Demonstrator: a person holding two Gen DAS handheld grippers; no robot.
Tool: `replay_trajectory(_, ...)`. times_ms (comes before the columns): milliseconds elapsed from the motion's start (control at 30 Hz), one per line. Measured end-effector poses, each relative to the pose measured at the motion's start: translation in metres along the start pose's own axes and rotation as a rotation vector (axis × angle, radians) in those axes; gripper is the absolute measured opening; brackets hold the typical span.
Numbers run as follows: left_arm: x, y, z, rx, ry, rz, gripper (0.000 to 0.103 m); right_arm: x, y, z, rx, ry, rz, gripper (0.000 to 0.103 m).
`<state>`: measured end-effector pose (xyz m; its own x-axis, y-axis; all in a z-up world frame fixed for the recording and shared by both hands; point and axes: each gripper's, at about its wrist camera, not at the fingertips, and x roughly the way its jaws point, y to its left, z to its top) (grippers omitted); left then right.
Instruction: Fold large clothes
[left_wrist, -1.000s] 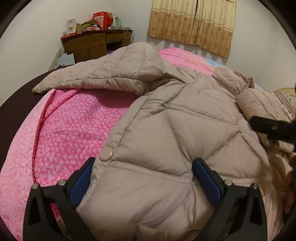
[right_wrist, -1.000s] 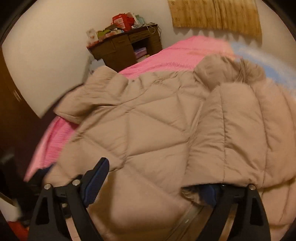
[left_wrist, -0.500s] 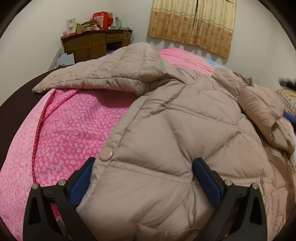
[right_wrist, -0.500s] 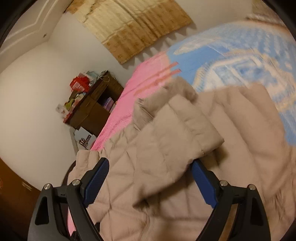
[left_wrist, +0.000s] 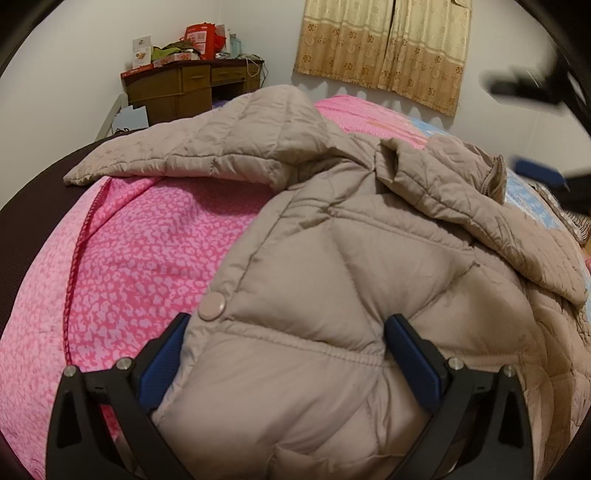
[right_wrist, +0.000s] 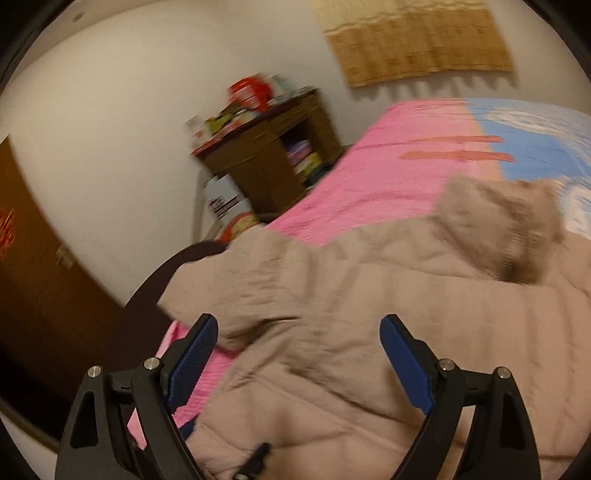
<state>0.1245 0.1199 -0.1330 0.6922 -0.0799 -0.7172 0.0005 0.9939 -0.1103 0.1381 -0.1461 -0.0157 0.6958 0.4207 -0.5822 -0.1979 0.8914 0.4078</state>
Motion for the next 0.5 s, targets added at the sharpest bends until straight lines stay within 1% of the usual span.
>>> replay_trajectory(67,0.000,0.000,0.000,0.000,0.000,-0.002,0.103,-0.026,-0.033,-0.004,0.020,-0.039,-0.099,0.090)
replay_trajectory(133,0.000,0.000,0.000,0.001,0.000,-0.001,0.103,-0.045,-0.065,-0.006,0.046,-0.055,-0.203,0.090)
replay_trajectory(200,0.000,0.000,0.000,0.001,0.001,0.000,0.103,-0.063,-0.100,-0.010,0.073,-0.052,-0.284,0.078)
replay_trajectory(233,0.000,0.000,0.000,0.000,0.000,-0.001,0.103,-0.070,-0.117,-0.013,0.083,-0.038,-0.319,0.064)
replay_trajectory(267,0.000,0.000,0.000,0.000,0.001,-0.001,0.103,-0.077,-0.134,-0.016,0.095,-0.022,-0.364,0.061)
replay_trajectory(333,0.000,0.000,0.000,0.001,0.002,0.001,0.103,-0.092,-0.160,-0.025,0.124,-0.012,-0.427,0.060)
replay_trajectory(400,0.000,0.000,0.000,0.002,0.002,0.002,0.103,-0.102,-0.187,-0.036,0.178,-0.014,-0.450,0.057)
replay_trajectory(467,0.001,-0.001,0.000,0.005,0.004,0.007,0.103,-0.100,-0.216,-0.052,0.255,0.023,-0.431,0.057)
replay_trajectory(500,0.001,-0.002,0.000,0.006,0.004,0.009,0.103,-0.096,-0.222,-0.060,0.270,0.041,-0.424,0.057)
